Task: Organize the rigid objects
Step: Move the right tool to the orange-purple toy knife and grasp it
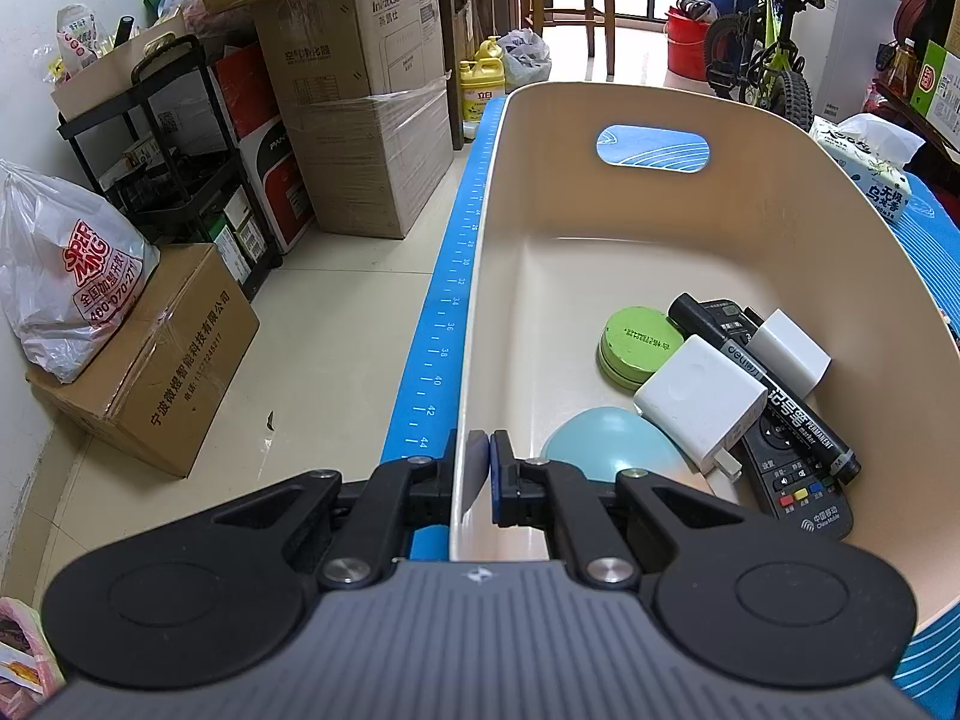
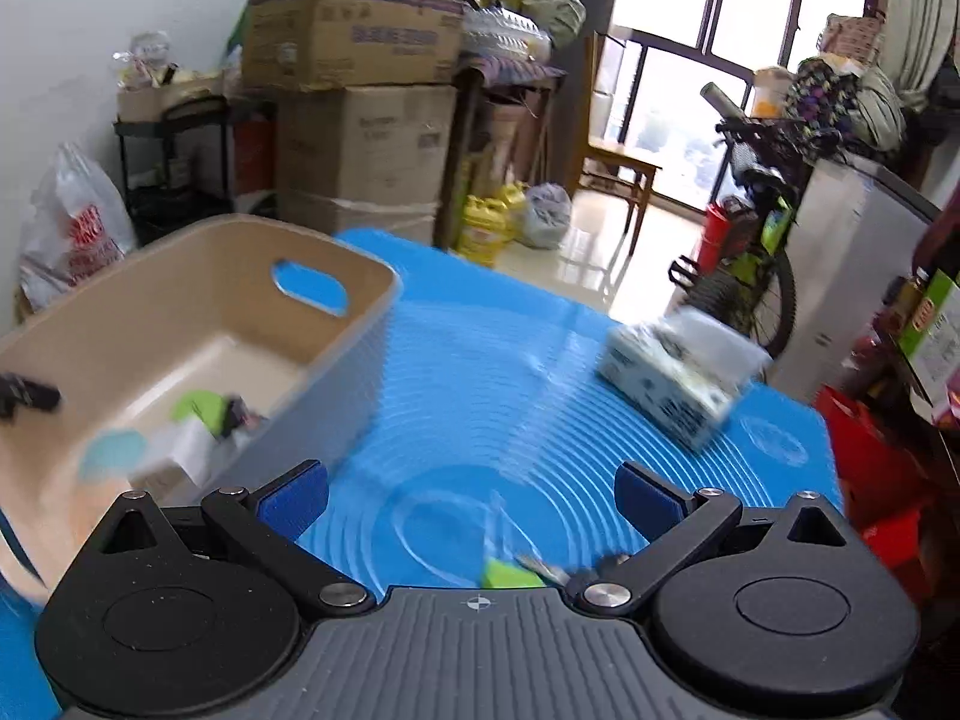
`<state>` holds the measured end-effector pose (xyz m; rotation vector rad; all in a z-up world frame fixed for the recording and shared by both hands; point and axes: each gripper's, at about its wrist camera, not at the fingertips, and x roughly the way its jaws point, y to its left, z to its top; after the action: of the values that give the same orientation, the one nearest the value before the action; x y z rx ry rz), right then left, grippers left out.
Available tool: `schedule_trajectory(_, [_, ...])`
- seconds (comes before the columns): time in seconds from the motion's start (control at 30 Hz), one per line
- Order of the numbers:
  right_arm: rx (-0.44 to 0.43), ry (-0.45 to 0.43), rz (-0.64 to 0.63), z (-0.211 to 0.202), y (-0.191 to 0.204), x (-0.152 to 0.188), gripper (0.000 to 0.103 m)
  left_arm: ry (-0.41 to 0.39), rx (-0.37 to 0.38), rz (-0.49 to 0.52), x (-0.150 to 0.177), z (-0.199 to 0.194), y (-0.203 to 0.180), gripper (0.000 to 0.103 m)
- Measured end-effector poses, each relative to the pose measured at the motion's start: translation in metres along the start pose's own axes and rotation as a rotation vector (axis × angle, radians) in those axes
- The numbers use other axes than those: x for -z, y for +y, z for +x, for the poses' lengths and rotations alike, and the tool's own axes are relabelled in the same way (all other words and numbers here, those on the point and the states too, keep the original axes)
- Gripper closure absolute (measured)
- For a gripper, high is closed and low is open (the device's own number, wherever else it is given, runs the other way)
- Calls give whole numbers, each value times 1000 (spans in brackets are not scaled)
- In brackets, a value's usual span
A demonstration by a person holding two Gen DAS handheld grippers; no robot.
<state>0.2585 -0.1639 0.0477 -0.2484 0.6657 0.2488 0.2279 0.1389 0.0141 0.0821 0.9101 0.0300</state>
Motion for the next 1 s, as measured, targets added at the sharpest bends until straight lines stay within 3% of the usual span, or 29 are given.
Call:
schedule_trajectory(0.27, [-20, 42, 42, 8, -37, 55, 3, 0, 1, -1, 0, 0, 0, 94])
schedule_trajectory(0.47, [-38, 80, 52, 20, -45, 83, 17, 0, 0, -1, 0, 0, 0, 94])
schedule_trajectory(1.0, [-99, 117, 43, 65, -55, 97, 33, 0, 0, 0, 0, 0, 0, 94])
